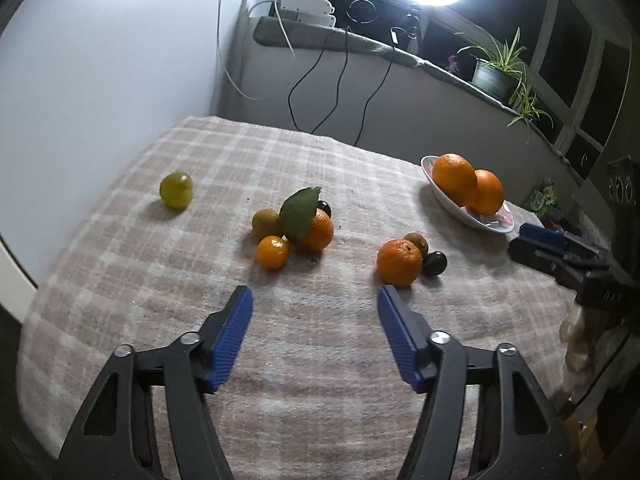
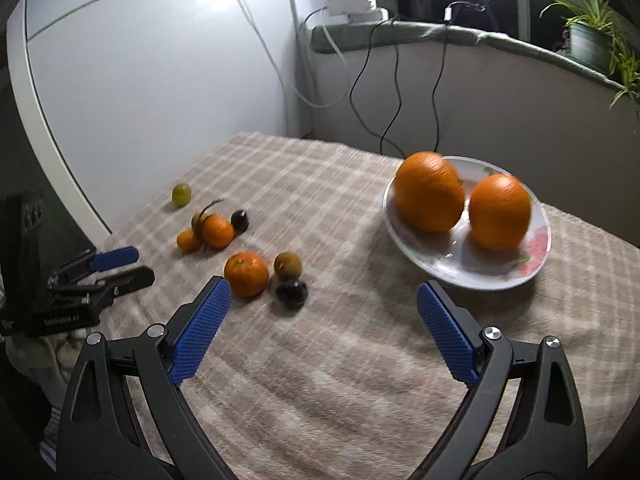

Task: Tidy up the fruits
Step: 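Open the right tool and pull back from the plate, then grasp the small kumquat with the left tool while the right tool grasps the dark plum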

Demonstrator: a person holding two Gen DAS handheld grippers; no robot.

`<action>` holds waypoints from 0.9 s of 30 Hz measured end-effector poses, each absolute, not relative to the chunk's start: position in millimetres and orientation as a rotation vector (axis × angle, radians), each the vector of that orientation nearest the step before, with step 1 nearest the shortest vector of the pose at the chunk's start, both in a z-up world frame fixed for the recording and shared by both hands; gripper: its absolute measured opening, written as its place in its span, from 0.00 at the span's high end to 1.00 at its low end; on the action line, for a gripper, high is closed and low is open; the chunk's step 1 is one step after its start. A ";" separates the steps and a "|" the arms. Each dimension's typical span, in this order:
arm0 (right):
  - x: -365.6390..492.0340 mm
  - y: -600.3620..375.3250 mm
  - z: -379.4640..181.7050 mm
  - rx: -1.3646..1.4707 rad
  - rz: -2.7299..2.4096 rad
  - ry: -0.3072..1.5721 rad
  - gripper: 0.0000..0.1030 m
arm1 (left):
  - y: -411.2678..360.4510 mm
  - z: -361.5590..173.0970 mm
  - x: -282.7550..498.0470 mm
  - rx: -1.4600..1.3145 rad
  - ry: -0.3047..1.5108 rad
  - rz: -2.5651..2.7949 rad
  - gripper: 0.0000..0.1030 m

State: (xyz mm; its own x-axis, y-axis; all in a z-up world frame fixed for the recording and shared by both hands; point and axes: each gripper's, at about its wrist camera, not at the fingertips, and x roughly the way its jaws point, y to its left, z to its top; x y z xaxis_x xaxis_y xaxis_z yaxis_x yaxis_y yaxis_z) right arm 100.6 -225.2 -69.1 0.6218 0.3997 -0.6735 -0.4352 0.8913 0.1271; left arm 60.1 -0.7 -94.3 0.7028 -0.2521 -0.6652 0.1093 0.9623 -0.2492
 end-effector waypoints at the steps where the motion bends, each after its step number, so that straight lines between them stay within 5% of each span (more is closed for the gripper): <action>1: 100.5 -223.2 -71.2 -0.058 0.482 0.767 0.12 | 1.0 -95.9 61.7 -0.202 0.769 -0.200 0.44; 11: 112.7 -208.6 -91.6 -0.095 0.513 0.831 0.39 | 13.7 -104.8 84.8 -0.221 0.794 -0.173 0.60; 27: 131.0 -184.9 -111.2 -0.149 0.543 0.889 0.56 | 16.9 -118.1 114.3 -0.195 0.849 -0.162 0.66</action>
State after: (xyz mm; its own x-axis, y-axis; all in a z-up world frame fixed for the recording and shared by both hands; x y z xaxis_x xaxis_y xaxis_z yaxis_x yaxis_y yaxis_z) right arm 131.0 -184.9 -111.2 0.5055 0.3876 -0.7708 -0.5084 0.8556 0.0968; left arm 114.3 16.9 -118.1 0.6503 -0.2186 -0.7275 0.0640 0.9700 -0.2343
